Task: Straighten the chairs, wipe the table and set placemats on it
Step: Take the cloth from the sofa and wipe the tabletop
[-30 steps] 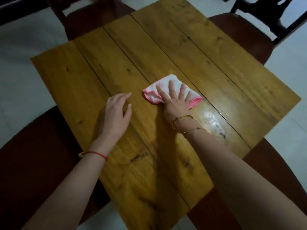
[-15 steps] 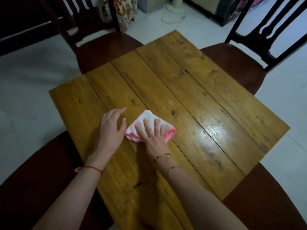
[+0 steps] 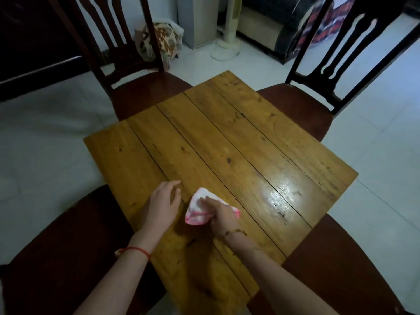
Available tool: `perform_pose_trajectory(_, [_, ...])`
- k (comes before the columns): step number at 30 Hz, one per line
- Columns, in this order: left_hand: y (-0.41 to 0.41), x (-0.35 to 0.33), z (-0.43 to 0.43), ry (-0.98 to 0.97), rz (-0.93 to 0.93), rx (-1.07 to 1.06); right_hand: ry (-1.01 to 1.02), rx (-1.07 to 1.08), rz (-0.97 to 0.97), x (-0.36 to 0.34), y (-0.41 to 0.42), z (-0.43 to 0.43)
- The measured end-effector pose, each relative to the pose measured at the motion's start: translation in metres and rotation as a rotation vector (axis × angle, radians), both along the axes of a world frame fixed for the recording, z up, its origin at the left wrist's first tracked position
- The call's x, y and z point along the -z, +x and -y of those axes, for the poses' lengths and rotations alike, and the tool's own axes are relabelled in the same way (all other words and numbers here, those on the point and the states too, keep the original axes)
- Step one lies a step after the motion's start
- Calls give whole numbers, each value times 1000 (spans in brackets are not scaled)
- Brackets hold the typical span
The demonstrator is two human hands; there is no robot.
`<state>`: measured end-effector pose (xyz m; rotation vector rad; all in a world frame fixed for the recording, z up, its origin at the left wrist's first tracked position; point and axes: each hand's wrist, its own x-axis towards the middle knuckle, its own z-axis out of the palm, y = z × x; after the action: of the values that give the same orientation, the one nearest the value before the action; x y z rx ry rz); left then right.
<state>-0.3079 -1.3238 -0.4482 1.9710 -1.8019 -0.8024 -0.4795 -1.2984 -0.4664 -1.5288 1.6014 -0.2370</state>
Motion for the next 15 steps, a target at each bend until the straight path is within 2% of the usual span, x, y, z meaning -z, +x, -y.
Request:
perform_pose_trajectory(3, [-8,-24,-4,217,-36,-72,125,367,195,-38,-4,8])
perform_pose_trajectory(5, [-19,-41,0,412,-166,-186,147,435,308,-63,-6,14])
perform_pose_trajectory(7, [-30,-64,6,564,-484,-314,26,398,341,-88,-7,15])
perform_pose_trajectory(10, [-44,-107,19,593,-856,-322,-233,246,273,-120,-8,8])
perform_pose_trajectory(13, [-56,-153,29,568,-1031,-263,-389,104,158,-153,-15,8])
perform_pose_trajectory(15, [-61,-181,33,530,-1051,-216,-446,-1,102,-173,-20,9])
